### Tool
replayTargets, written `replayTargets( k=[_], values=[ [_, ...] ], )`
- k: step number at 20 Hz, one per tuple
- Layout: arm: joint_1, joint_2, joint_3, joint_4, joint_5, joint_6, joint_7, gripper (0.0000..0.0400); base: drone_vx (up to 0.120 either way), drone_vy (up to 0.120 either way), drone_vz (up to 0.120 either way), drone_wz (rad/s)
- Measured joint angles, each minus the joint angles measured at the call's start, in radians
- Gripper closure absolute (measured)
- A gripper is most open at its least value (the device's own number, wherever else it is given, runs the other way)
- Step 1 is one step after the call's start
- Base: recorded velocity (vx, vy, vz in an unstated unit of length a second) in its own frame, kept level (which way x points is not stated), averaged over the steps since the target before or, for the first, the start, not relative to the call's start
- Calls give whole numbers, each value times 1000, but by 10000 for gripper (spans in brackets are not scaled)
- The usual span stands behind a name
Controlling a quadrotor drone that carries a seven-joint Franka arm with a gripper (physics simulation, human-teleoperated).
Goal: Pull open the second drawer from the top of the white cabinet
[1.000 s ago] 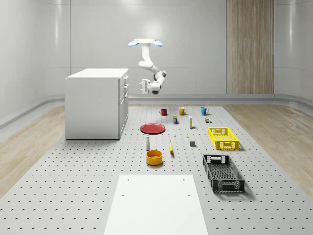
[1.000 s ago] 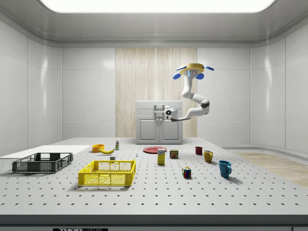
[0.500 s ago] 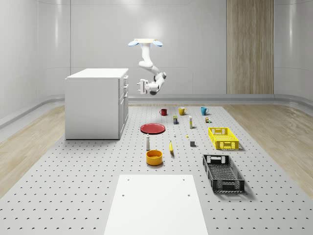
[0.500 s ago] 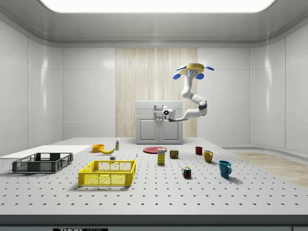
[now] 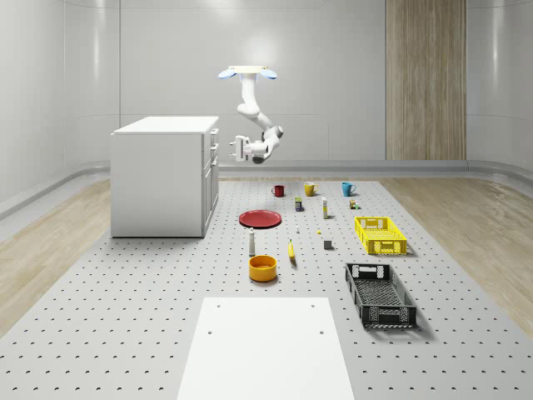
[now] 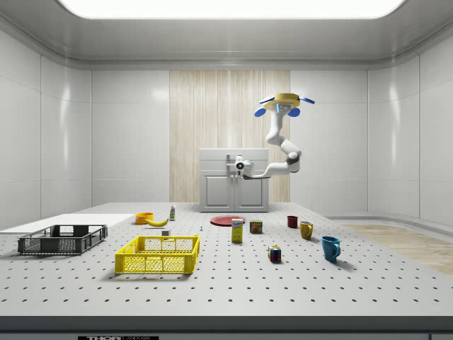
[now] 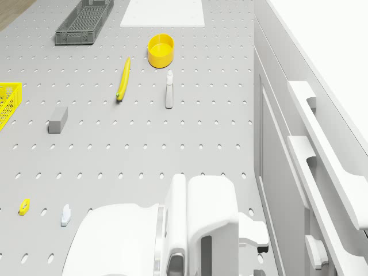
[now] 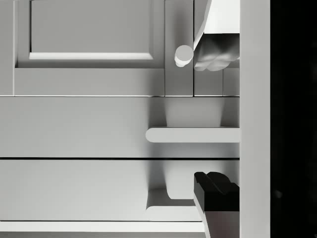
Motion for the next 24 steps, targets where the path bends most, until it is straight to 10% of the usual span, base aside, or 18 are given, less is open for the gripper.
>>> replayTargets(
  k=[24],
  values=[
    [71, 91, 53, -28, 141, 101, -108, 100, 0, 0, 0, 0]
  ],
)
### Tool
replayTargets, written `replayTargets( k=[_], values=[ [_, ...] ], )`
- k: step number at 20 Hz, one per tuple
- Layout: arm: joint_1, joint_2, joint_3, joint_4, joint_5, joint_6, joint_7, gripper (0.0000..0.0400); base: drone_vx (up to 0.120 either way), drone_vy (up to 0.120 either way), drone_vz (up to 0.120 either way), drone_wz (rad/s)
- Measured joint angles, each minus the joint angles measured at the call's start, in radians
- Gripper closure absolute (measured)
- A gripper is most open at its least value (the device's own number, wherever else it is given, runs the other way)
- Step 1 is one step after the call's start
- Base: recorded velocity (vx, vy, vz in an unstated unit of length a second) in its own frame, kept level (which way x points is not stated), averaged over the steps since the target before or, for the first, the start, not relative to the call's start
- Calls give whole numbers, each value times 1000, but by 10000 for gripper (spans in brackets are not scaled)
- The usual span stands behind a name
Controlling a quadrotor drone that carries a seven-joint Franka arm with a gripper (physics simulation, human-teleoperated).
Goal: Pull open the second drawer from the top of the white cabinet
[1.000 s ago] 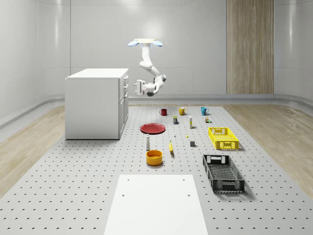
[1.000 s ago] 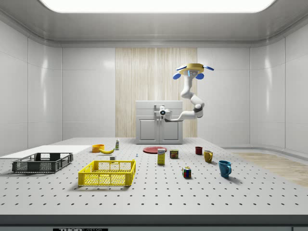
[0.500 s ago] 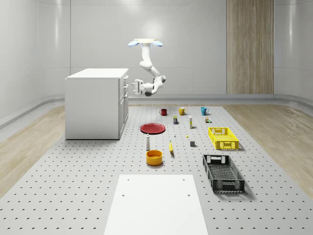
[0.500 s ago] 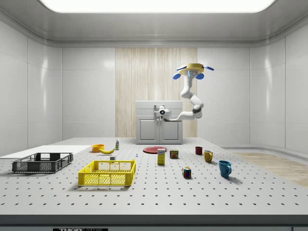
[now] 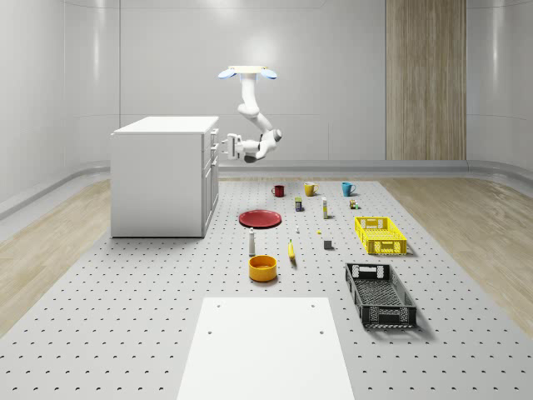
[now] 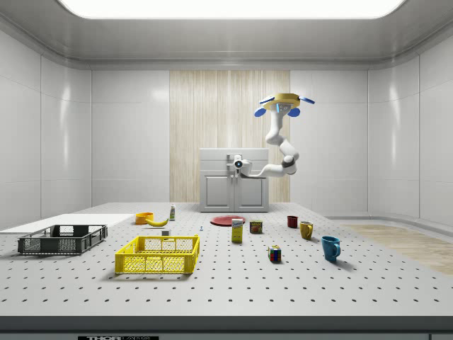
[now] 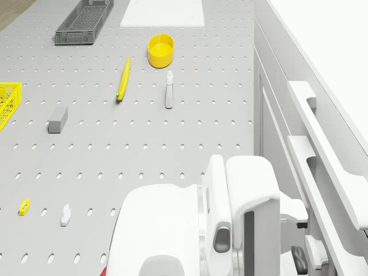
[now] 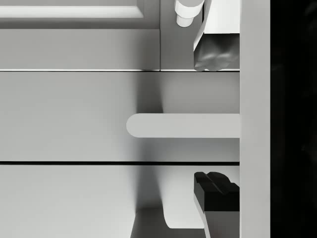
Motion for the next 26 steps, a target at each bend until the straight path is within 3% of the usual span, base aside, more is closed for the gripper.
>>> replayTargets(
  k=[26],
  values=[
    [-9, 96, 99, 29, 136, 21, -42, 100, 0, 0, 0, 0]
  ],
)
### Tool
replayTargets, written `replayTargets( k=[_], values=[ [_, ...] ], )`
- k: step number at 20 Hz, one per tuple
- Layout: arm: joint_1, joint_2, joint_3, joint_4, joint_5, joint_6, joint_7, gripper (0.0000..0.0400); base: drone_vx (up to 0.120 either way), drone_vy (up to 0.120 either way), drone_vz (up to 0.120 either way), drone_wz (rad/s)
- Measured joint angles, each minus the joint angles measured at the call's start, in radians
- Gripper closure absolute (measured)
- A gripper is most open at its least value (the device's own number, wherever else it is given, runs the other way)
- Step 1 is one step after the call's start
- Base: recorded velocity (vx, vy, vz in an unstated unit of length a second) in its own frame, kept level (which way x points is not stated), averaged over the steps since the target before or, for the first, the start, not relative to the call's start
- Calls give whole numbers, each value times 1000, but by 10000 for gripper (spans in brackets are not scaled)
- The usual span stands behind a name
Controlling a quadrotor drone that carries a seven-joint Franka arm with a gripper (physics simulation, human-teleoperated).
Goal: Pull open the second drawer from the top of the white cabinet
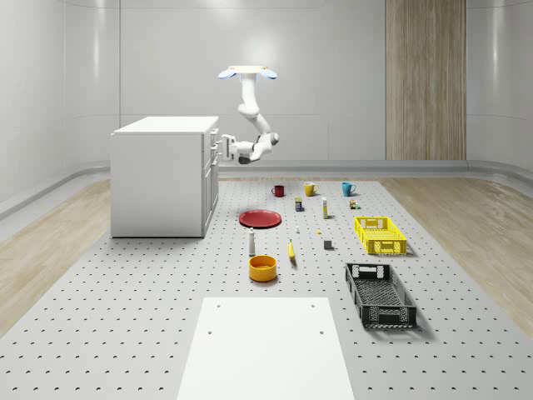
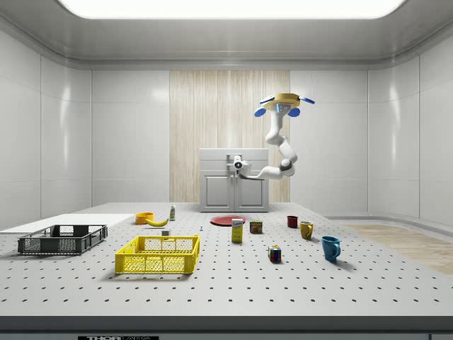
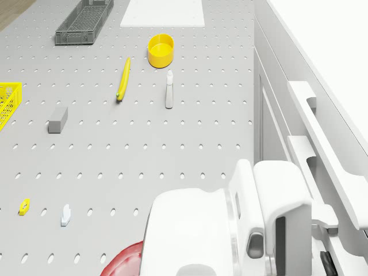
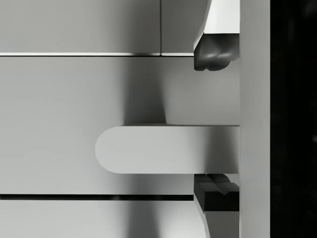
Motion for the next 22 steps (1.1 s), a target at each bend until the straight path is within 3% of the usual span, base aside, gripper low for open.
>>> replayTargets(
  k=[7, 9, 11, 12, 16, 18, 19, 20, 22],
  values=[
    [-21, 21, 22, 4, 25, -12, -10, 100, 0, 0, 0, 0],
    [-28, 26, 28, 4, 29, -16, -10, 168, 0, 0, 0, 0],
    [-31, 21, 35, 12, 1, -13, 46, 136, 0, 0, 0, 0],
    [-19, 5, 33, 19, -40, 0, 111, 87, 0, 0, 0, 0],
    [2, 4, 18, 12, -39, 13, 65, 151, 0, 0, 0, 0],
    [-2, 14, 14, 5, -12, 5, 2, 196, 0, 0, 0, 0],
    [-6, 3, 20, 14, -45, 5, 81, 133, 0, 0, 0, 0],
    [1, -9, 13, 14, -67, 10, 100, 123, 0, 0, 0, 0],
    [-4, -15, 2, 8, -74, 1, 80, 151, 0, 0, 0, 0]
  ],
)
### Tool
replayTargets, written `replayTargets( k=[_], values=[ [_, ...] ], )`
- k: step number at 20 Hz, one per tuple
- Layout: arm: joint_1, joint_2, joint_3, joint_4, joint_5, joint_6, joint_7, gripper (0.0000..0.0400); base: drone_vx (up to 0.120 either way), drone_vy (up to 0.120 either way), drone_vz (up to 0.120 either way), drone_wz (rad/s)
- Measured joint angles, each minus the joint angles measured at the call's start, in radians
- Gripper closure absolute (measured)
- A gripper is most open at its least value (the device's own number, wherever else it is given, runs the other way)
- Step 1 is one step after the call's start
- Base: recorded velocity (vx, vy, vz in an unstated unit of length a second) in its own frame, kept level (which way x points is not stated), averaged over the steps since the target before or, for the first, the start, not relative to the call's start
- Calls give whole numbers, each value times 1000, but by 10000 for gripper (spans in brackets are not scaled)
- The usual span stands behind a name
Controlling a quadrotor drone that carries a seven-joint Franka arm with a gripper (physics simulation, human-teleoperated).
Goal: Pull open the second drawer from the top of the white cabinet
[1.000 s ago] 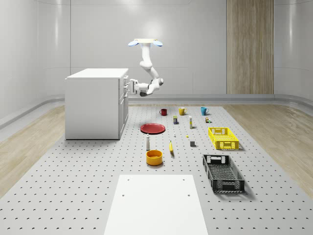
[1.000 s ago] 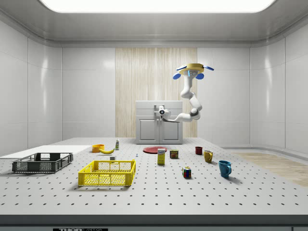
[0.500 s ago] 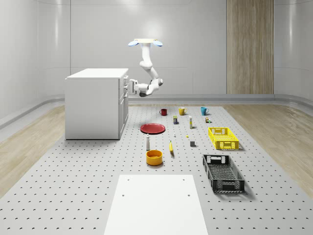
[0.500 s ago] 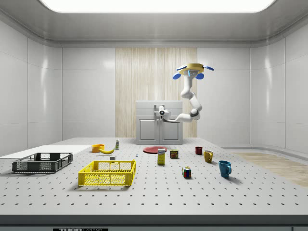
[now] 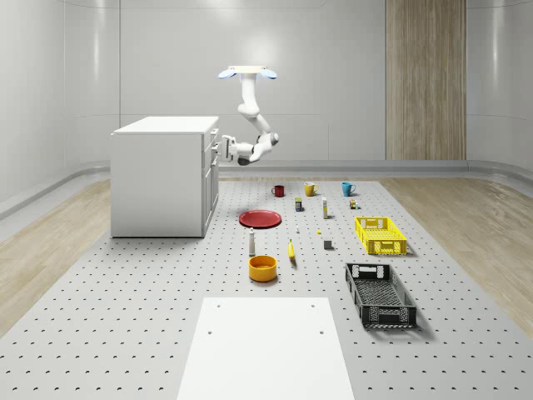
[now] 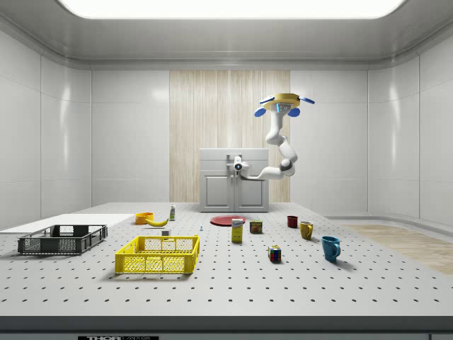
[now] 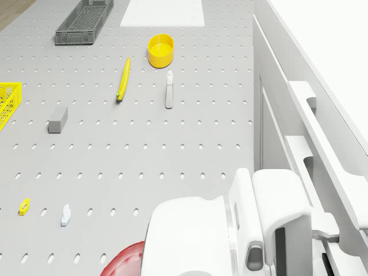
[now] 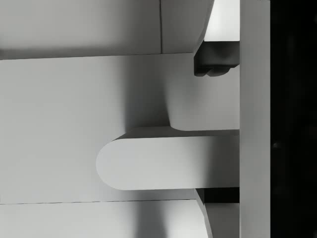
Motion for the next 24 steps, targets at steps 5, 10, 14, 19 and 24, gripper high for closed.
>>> replayTargets(
  k=[5, 10, 14, 19, 24],
  values=[
    [-23, -15, -23, -9, -21, -32, -18, 186, 0, 0, 0, 0],
    [-36, -46, -37, -2, -83, -52, 49, 127, 0, 0, 0, 0],
    [-20, -66, -76, -15, -95, -49, 9, 192, 0, 0, 0, 0],
    [-38, -90, -109, -16, -133, -82, 11, 205, 0, 0, 0, 0],
    [-48, -100, -163, -30, -153, -114, -70, 235, 0, 0, 0, 0]
  ],
)
